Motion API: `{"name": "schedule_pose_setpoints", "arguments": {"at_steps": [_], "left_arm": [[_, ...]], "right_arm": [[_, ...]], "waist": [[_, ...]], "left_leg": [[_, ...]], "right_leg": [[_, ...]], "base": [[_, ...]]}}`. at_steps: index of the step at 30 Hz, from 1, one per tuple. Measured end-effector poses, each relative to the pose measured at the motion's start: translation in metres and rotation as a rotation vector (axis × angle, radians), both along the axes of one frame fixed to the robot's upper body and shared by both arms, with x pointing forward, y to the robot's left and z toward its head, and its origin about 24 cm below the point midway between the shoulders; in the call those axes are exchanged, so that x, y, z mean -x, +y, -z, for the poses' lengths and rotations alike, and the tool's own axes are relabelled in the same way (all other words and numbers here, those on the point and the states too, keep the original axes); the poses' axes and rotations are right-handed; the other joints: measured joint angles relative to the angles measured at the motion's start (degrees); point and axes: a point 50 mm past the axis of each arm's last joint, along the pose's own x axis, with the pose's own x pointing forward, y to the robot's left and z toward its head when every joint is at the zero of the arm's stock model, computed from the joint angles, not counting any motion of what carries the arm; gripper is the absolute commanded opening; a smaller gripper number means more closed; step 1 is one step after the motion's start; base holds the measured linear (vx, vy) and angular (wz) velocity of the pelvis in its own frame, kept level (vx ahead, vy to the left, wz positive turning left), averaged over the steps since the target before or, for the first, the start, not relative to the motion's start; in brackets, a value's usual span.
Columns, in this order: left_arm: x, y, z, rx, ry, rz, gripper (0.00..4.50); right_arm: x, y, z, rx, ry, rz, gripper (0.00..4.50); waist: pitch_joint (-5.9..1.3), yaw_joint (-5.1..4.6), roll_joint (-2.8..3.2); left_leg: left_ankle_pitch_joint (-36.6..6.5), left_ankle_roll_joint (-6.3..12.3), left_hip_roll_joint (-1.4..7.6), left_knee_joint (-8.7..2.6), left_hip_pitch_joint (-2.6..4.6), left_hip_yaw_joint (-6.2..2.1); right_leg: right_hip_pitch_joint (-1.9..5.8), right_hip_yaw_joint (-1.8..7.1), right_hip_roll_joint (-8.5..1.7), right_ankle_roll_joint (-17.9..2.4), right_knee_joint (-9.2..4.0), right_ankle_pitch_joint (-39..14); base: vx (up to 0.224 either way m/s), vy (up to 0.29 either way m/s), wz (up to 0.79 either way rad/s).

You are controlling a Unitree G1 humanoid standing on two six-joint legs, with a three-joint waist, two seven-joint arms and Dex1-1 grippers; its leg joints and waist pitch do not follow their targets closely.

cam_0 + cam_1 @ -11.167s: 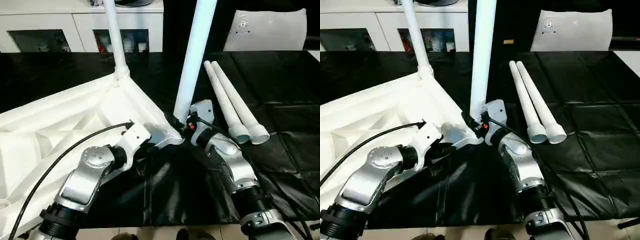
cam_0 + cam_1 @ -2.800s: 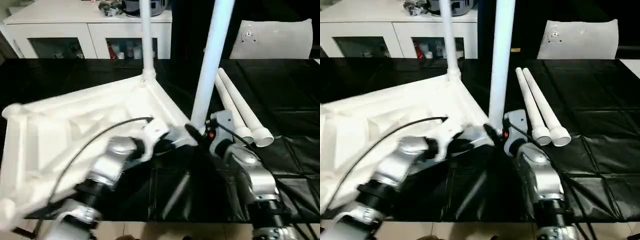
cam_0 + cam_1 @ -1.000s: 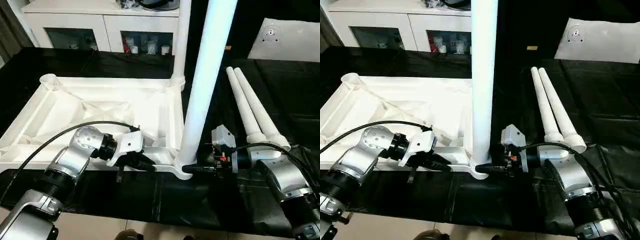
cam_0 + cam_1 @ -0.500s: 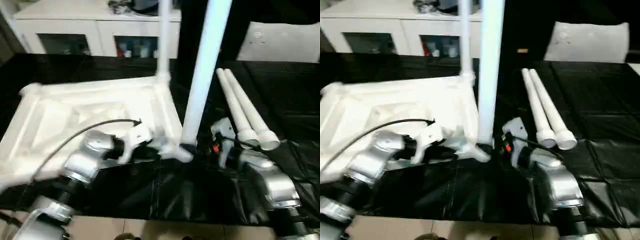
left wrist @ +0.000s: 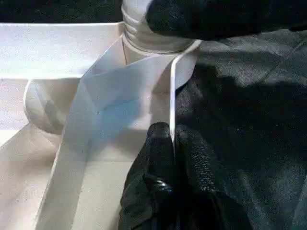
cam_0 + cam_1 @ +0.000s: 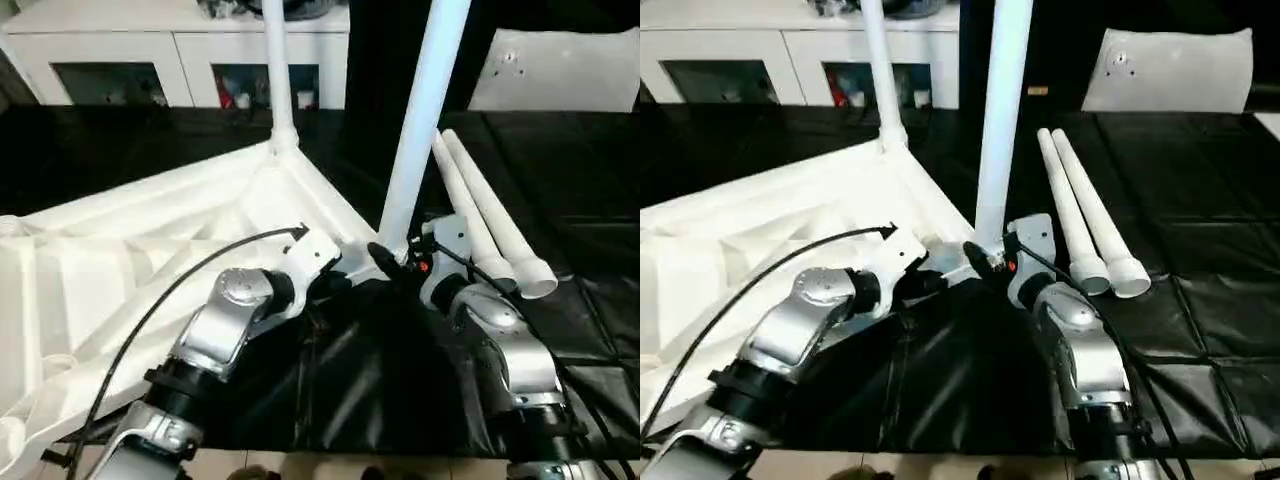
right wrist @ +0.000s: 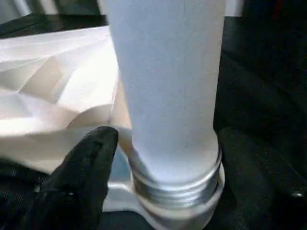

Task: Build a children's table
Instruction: Rotate leg to tighten

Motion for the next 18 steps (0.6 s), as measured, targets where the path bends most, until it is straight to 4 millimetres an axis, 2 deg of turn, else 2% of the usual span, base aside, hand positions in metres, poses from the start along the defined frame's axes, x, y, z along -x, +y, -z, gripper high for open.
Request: {"name": "schedule_pose_setpoints", "arguments": {"at_steps": [4, 7, 12, 15, 18], "left_arm": [[0.002, 0.017, 0.000, -0.033, -0.026, 0.067, 0.00], [0.005, 0.026, 0.000, -0.041, -0.026, 0.120, 0.00], [0.012, 0.042, -0.002, -0.080, -0.026, 0.280, 0.00], [0.014, 0.042, -0.002, -0.085, -0.012, 0.352, 0.00], [0.016, 0.045, -0.002, -0.091, 0.003, 0.412, 0.00]], "right_arm": [[0.007, -0.008, 0.000, 0.020, -0.007, -0.135, 4.27], [0.010, -0.012, -0.003, 0.018, -0.007, -0.240, 4.44], [0.013, -0.024, -0.017, 0.018, -0.026, -0.428, 4.44], [0.015, -0.024, -0.020, 0.005, -0.023, -0.512, 4.44], [0.016, -0.028, -0.026, -0.004, -0.017, -0.599, 4.44]], "waist": [[0.05, -0.23, -0.04], [0.07, 0.03, -0.07], [0.14, 0.96, -0.27], [0.14, 2.01, -0.31], [0.13, 2.49, -0.35]], "left_leg": [[0.0, -0.02, 0.12, -0.01, -0.06, -0.01], [0.0, -0.02, 0.12, 0.02, -0.09, -0.01], [0.0, -0.01, 0.13, 0.19, 0.09, -0.01], [0.0, -0.02, 0.11, 0.24, 0.12, 0.00], [0.0, -0.02, 0.11, 0.29, 0.13, 0.00]], "right_leg": [[-0.07, -0.03, 0.10, 0.2, 0.18, -0.3], [-0.09, -0.03, 0.10, 0.2, 0.19, -0.3], [-0.09, -0.03, 0.06, -0.1, 0.24, -0.2], [-0.04, -0.01, 0.03, -0.1, 0.23, -0.2], [-0.03, -0.02, 0.02, -0.1, 0.26, -0.1]], "base": [[0.000, 0.000, 0.00], [0.000, 0.000, 0.00], [0.000, 0.000, 0.00], [0.000, 0.000, 0.00], [0.000, 0.000, 0.00]]}}
